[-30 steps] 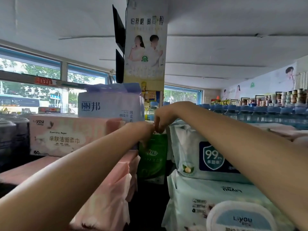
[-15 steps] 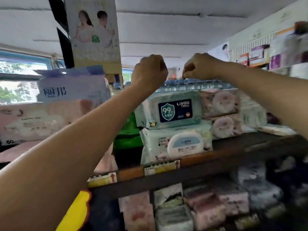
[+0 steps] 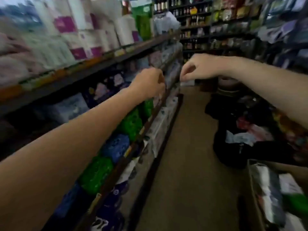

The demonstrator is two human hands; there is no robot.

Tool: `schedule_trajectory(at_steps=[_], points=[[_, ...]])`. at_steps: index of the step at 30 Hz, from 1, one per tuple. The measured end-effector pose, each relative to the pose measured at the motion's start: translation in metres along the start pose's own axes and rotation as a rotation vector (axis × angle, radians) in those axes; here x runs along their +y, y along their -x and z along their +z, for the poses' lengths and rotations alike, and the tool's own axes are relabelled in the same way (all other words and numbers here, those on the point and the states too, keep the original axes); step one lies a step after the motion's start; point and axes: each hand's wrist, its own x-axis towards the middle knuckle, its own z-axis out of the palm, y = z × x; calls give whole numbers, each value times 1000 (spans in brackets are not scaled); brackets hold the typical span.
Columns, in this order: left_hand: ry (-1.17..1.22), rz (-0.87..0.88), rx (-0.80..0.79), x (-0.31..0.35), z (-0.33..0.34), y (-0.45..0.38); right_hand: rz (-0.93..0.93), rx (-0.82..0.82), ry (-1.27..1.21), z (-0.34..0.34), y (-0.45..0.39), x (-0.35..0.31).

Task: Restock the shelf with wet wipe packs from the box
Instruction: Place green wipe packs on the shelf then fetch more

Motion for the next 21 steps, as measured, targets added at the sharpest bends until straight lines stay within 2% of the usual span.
schedule_trajectory(at_steps=[5,9,12,15,19,21], points=[[111,231,-331,136,169,-36,344,-164,-112,75,109,188],[186,341,-570,236,298,-46,571,-281,-245,147,197,316],[223,353,-717,293,387,-45,765,-357,-302,214,252,400],[224,383,-767,330,459,-39,1000,-376,-354,293,294,463],[211,439,-746,355,541,-32,1180,-463,-378,392,336,503],[219,441,-760,363,580,-34,1226,-457,-357,435,346,518]])
